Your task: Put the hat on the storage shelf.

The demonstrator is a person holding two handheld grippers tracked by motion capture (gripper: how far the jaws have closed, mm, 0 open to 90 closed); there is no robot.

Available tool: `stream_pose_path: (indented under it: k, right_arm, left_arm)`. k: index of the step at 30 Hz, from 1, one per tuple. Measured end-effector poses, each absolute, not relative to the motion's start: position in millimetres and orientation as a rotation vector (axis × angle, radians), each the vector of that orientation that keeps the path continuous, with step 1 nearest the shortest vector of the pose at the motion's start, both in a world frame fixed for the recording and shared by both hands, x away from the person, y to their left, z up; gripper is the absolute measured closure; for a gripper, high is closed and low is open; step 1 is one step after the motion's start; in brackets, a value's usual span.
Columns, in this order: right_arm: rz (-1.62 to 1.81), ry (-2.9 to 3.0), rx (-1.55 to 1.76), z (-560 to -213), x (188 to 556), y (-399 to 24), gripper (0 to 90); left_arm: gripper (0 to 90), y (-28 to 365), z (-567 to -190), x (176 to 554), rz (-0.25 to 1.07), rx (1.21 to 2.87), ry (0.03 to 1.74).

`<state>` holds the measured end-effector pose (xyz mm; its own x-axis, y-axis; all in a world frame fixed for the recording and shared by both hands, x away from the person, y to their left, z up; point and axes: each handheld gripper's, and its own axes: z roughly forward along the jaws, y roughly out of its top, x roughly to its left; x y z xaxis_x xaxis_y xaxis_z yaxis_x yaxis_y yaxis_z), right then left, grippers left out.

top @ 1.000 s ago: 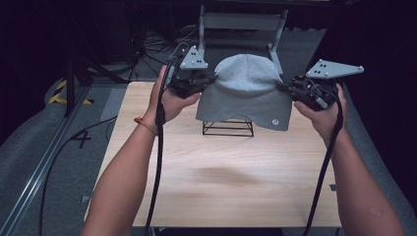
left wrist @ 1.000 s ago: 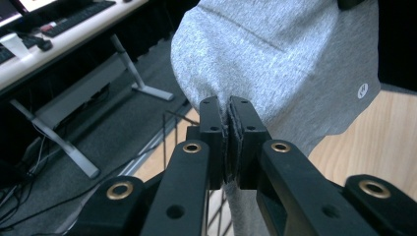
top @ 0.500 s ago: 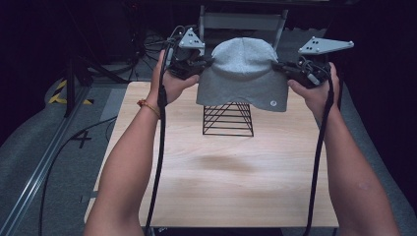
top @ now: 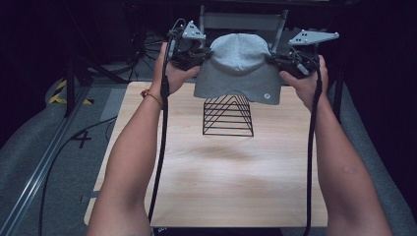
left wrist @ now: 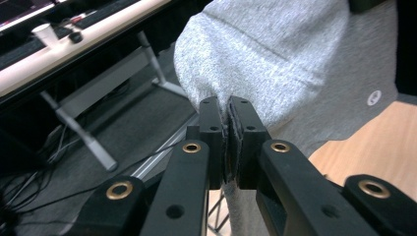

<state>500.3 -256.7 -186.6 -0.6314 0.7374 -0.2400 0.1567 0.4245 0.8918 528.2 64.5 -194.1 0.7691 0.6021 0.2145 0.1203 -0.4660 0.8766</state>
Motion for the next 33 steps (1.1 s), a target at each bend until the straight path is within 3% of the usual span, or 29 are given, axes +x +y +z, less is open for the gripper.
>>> stream_pose_path:
  k: [10,33]
  right_arm:
    - [1.216,2.093,0.760,-203,512,-254,85.6]
    - [1.256,2.122,0.689,-211,482,-255,85.6]
  left_arm:
    - [85.6,69,-219,537,0.561,1.981,0.566]
    - [85.6,89,-237,504,0.495,1.930,0.502]
